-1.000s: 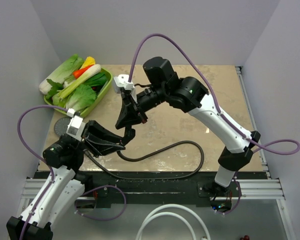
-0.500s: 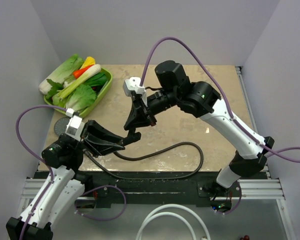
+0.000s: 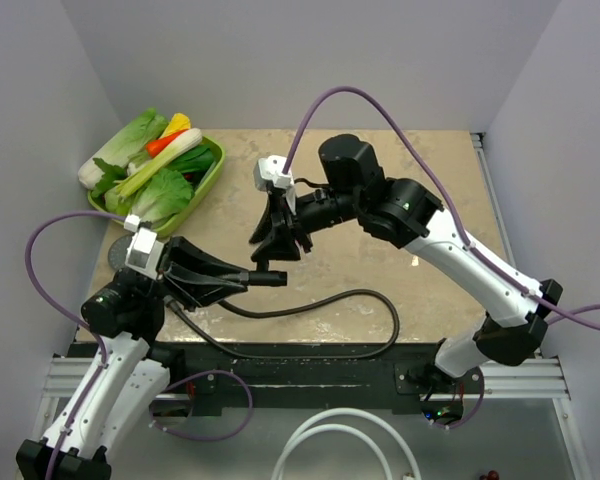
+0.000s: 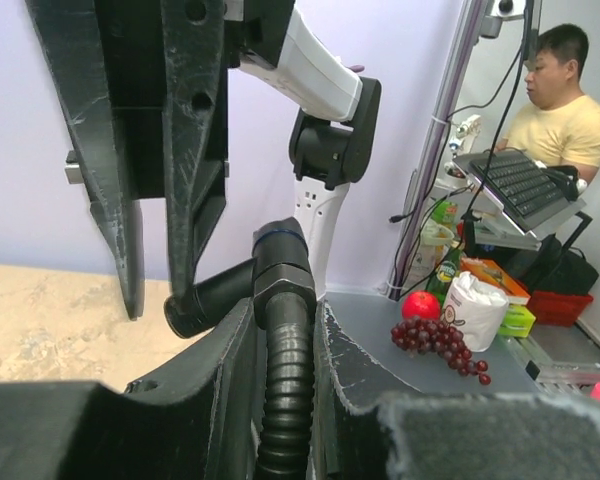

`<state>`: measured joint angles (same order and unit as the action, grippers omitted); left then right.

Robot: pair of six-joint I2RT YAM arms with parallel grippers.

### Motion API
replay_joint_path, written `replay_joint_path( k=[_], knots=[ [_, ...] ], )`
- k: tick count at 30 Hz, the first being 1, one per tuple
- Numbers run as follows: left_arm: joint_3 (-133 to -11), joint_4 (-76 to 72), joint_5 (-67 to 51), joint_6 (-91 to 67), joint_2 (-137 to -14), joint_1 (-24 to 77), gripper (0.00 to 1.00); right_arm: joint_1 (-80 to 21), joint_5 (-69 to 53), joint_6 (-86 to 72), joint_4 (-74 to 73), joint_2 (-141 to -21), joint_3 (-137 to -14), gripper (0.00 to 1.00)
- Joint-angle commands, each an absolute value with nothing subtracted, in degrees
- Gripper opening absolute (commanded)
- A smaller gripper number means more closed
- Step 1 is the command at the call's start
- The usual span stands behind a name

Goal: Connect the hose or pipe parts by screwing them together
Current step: Install the adaptor on the pipeline, then place the pipeline at the center of the board.

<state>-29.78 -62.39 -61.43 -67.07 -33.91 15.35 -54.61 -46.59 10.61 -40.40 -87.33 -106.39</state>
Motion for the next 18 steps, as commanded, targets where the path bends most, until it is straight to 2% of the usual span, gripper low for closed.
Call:
replay_joint_path(
  k=[1,4,5,8,11,14,18],
  knots=[
    [-31.20,-66.36,-52.02,-65.13,-33.75,14.33,0.00,-53.71,-32.56,3.70,-35.17,-83.94,-101.96,0.99],
    [-30.15,-60.31,-53.69,-58.82,-34.10,14.33,0.00,-51.95,-17.54,2.11,-32.00,-82.10,-102.57,0.99],
    [-30.06,-57.77,-54.48,-56.10,-34.28,14.33,0.00,-51.68,-6.09,2.02,-31.38,-81.13,-103.18,0.99],
    [-31.11,-39.81,-55.98,-41.53,-35.59,14.33,0.00,-50.98,12.66,2.72,-31.81,-80.77,-105.02,0.99],
    [-35.40,-25.98,-52.83,-19.42,-40.41,14.33,0.00,-50.36,24.12,2.47,-35.06,-81.04,-106.70,0.99],
    [-39.62,-21.19,-48.18,-6.65,-48.23,14.41,0.00,-50.01,29.17,0.45,-36.12,-79.64,-105.12,0.99],
    [-49.37,-17.76,-41.24,2.44,-62.44,14.41,0.00,-49.31,35.41,-3.86,-37.09,-76.74,-100.30,0.99]
  ],
)
